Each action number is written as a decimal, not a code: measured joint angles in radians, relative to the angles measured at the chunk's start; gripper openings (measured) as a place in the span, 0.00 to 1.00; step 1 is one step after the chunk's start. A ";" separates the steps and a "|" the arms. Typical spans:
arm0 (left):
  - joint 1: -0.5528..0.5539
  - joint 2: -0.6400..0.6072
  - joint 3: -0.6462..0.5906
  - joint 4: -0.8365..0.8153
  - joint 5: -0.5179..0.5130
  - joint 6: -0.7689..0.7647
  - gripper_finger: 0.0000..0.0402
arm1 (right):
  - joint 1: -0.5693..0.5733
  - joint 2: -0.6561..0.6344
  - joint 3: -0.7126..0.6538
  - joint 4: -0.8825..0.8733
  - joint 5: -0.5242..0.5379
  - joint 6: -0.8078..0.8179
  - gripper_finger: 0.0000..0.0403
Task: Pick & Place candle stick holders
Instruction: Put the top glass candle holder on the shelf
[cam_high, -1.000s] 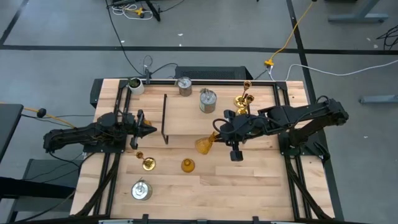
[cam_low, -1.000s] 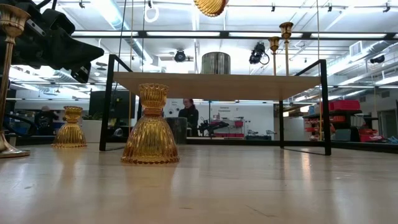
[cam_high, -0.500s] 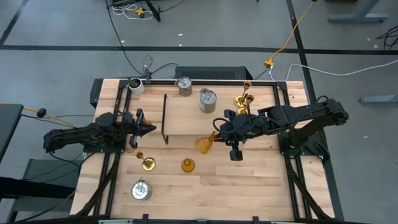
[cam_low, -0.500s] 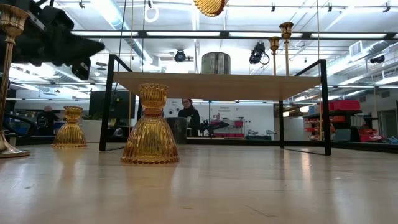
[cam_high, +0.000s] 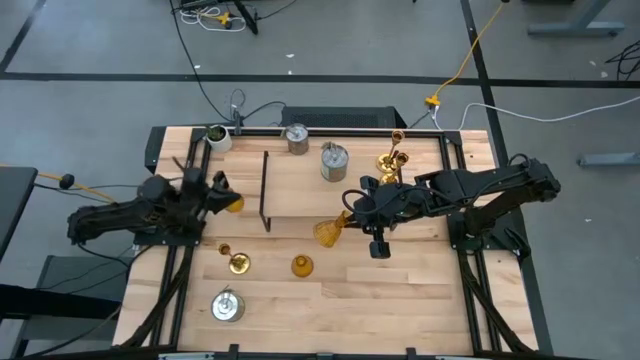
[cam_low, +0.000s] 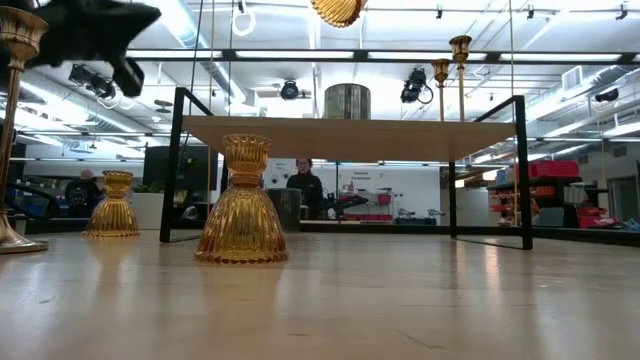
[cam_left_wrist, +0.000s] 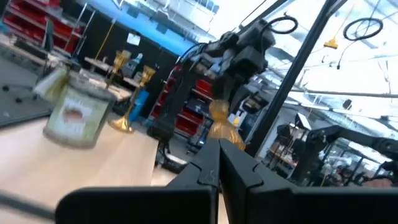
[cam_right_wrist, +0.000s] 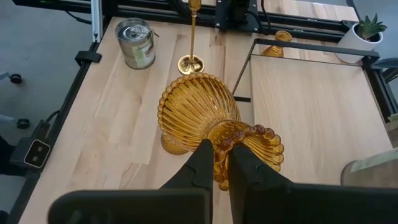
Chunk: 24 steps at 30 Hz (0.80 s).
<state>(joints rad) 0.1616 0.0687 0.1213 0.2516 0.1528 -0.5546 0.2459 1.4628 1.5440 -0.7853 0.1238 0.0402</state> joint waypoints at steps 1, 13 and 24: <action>0.000 0.016 0.022 -0.005 0.002 0.017 0.02 | 0.000 0.000 0.000 0.000 0.000 0.000 0.03; 0.001 0.382 0.379 -0.017 0.033 0.217 0.02 | 0.000 0.000 0.000 0.000 0.000 0.001 0.03; 0.001 0.653 0.646 -0.050 0.087 0.268 0.08 | 0.000 0.000 0.000 0.000 0.000 0.013 0.03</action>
<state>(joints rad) 0.1626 0.7217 0.7676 0.2014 0.2401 -0.2871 0.2459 1.4624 1.5436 -0.7849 0.1238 0.0535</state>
